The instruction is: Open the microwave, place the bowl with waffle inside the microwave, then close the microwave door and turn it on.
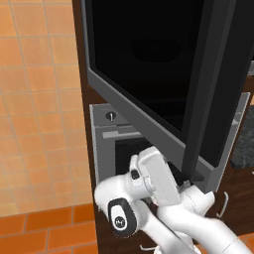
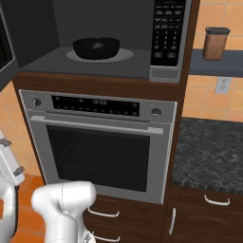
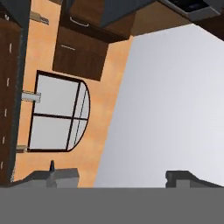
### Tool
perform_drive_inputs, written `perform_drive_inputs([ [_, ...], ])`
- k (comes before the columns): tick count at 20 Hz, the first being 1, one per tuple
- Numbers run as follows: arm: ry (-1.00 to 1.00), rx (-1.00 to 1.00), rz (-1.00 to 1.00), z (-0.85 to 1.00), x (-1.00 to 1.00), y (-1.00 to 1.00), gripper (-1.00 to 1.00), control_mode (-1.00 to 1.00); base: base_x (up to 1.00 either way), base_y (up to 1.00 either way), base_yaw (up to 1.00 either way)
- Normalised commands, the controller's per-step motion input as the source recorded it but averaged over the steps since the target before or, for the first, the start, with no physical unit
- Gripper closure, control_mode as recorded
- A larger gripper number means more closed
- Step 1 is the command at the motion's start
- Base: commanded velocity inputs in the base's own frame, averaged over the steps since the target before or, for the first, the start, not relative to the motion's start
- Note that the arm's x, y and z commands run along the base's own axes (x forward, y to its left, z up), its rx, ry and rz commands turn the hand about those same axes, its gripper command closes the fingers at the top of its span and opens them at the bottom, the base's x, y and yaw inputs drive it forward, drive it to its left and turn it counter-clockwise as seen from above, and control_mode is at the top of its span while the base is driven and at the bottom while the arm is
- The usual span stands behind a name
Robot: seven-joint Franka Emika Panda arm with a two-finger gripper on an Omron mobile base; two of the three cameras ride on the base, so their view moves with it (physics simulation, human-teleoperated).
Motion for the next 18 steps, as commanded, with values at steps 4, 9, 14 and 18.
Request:
perform_drive_inputs([
  [4,0.29,0.06,0.04,-0.32,0.0,0.43,-1.0,-1.0,0.0,0.0,0.0],
  [9,0.33,0.13,0.03,-0.19,0.0,0.48,-1.0,-1.0,0.0,0.0,0.0],
  [14,0.17,0.18,0.04,0.02,0.1,0.59,-1.0,-1.0,0.0,0.0,0.0],
  [18,0.06,0.18,0.03,0.04,0.23,0.58,-1.0,-1.0,0.0,0.0,0.0],
])
